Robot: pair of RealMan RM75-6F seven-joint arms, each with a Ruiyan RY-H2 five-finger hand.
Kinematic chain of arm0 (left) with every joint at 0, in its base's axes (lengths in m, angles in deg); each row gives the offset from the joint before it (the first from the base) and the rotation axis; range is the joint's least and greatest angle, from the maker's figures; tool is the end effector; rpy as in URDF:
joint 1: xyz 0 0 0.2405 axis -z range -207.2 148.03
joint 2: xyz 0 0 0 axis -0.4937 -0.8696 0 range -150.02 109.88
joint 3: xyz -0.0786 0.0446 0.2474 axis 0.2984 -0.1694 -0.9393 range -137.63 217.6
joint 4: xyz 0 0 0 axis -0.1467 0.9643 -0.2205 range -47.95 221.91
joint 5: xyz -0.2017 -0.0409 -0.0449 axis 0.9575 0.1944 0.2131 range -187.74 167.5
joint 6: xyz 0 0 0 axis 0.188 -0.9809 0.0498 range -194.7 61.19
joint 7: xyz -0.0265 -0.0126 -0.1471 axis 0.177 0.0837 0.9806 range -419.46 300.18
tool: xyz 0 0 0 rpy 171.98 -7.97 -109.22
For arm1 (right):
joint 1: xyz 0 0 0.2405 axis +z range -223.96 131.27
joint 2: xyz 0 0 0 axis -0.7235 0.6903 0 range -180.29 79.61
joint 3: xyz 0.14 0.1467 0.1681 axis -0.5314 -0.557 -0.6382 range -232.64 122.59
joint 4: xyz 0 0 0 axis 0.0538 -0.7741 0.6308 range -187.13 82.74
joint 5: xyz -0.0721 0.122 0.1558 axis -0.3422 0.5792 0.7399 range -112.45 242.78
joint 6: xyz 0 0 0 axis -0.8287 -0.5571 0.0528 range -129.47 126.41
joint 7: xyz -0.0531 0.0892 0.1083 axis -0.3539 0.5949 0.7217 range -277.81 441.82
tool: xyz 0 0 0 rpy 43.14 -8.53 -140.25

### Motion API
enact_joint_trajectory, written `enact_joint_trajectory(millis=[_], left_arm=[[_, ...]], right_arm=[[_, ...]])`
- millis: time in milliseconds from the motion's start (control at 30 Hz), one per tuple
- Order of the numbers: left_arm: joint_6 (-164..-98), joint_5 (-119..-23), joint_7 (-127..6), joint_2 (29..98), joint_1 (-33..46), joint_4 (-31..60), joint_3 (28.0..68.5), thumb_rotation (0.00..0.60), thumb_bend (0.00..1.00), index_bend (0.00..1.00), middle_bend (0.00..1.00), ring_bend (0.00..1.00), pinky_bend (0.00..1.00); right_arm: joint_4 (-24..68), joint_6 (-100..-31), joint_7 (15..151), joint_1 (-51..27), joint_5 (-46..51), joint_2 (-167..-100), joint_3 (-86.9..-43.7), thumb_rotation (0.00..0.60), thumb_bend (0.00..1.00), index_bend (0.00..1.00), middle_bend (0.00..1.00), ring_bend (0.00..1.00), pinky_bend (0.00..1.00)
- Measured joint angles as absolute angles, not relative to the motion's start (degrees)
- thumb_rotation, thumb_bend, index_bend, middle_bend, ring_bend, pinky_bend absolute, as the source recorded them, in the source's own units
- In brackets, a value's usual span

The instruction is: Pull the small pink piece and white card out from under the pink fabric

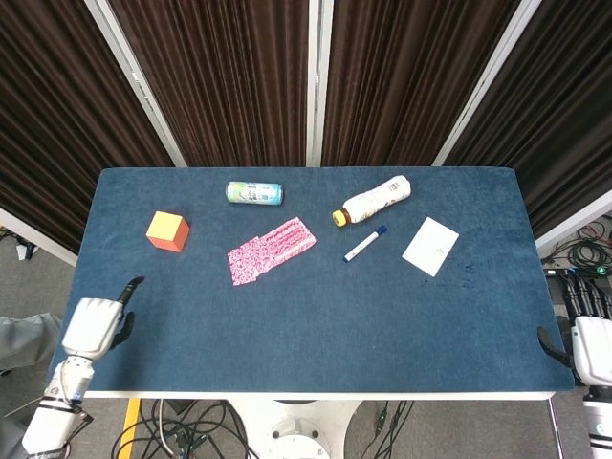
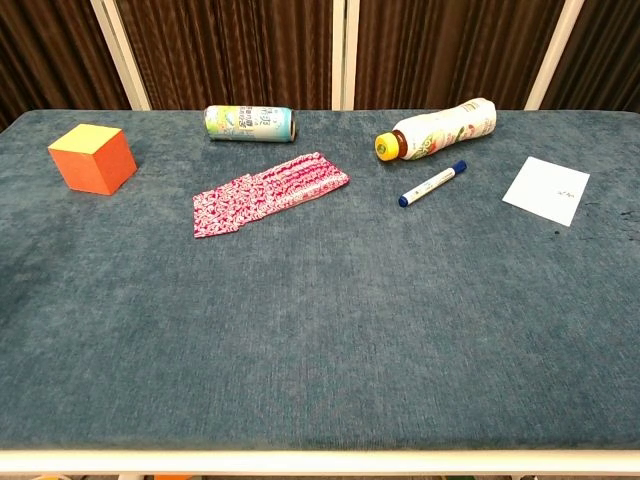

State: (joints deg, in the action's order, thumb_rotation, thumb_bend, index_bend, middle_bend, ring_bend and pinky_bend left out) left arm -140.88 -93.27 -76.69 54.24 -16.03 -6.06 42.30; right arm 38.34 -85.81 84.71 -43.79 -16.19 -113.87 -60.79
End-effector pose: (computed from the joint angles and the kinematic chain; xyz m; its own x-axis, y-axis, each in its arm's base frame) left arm -0.2790 0.2250 0.0757 0.5053 0.1423 0.8511 0.8601 -0.1623 -0.4835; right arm -0.3395 -0.1848 0.1792 0.3803 0.0260 0.9245 -0.9205 0.1073 0.3756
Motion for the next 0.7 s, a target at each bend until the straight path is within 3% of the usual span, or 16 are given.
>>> enact_joint_trajectory(millis=[700], left_arm=[[-121.8, -82.6, -89.2, 67.9, -0.2, -0.7, 46.9, 0.6, 0.58, 0.15, 0.99, 0.95, 0.96]], right_arm=[[39.8, -85.1, 83.2, -43.1, -15.1, -113.3, -61.4, 0.6, 0.28, 0.0, 0.0, 0.0, 0.0]])
